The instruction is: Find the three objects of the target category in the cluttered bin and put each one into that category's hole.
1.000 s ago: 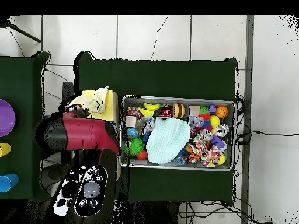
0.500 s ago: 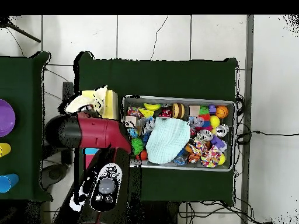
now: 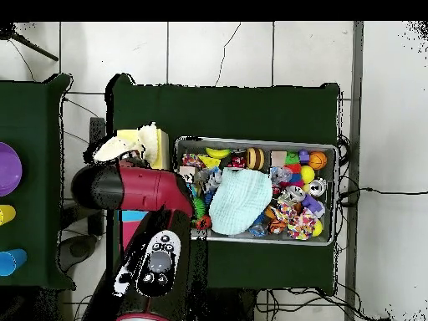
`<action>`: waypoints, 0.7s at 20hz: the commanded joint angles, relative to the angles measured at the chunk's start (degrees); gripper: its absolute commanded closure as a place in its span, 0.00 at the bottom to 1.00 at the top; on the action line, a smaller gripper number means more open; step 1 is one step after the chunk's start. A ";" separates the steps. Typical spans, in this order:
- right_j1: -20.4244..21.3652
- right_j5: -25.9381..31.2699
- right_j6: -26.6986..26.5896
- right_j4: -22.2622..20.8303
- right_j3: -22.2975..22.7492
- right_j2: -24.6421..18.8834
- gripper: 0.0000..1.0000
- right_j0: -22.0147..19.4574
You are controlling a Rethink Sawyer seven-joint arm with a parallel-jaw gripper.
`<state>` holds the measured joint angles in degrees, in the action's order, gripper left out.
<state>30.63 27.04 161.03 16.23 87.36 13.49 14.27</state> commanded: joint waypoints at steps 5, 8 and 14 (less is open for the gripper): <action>-5.07 6.21 5.97 0.01 -2.22 -1.94 1.00 1.46; -6.87 5.52 7.62 0.66 -3.42 -1.39 1.00 2.56; -9.94 2.83 6.92 0.71 -5.52 -1.21 1.00 2.75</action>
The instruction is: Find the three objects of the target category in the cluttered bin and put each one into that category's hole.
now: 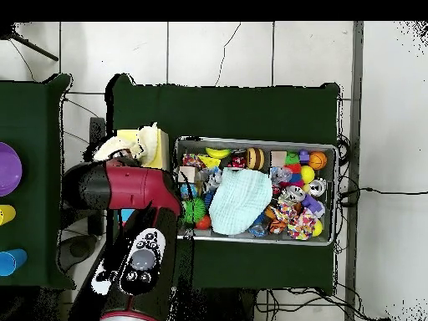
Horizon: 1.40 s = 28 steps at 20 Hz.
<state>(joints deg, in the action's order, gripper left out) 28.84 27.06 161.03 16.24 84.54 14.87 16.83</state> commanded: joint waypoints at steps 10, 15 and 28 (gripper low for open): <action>-14.81 -6.70 5.20 -0.30 -4.99 -4.01 1.00 -0.80; -16.45 -12.63 4.81 -0.21 -2.77 -7.05 1.00 -1.71; -12.96 -7.03 7.89 2.41 -1.41 -4.72 1.00 1.12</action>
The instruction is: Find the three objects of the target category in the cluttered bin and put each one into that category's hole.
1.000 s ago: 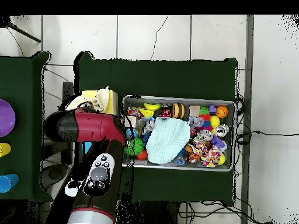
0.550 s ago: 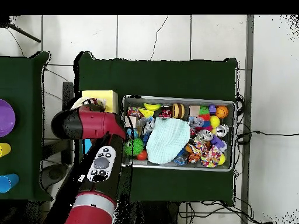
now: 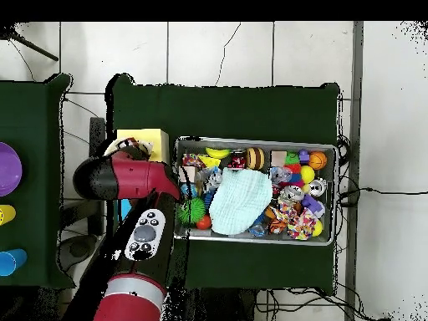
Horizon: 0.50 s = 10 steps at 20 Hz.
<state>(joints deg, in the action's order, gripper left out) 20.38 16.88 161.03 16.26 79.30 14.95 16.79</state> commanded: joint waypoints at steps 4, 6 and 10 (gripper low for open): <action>0.79 14.53 8.77 2.71 2.63 -1.05 1.00 2.60; 3.34 20.07 8.96 2.62 1.68 0.35 1.00 2.72; 5.49 24.68 8.21 2.37 0.22 1.10 1.00 1.81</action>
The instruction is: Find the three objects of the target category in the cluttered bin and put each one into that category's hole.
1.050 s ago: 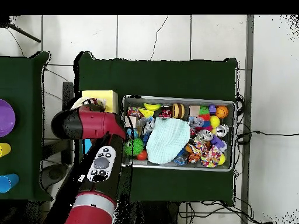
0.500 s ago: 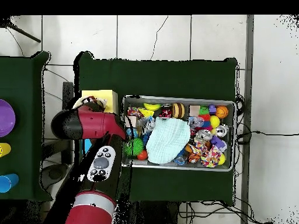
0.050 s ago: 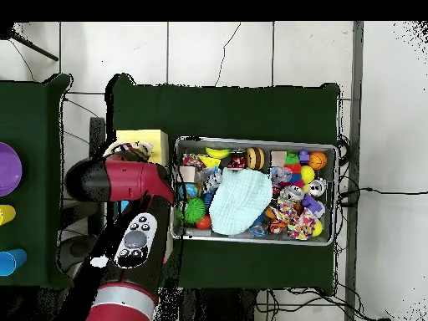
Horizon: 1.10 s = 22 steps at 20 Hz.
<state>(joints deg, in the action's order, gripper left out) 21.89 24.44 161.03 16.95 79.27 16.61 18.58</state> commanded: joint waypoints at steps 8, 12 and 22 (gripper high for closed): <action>6.23 22.15 7.85 1.22 -1.28 0.45 1.00 -0.70; 6.08 23.18 7.52 1.08 -2.40 0.33 1.00 -1.42; -0.99 24.01 8.38 0.91 -12.23 0.07 1.00 -3.49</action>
<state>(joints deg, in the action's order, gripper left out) 27.21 41.64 161.03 17.10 73.08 19.06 17.89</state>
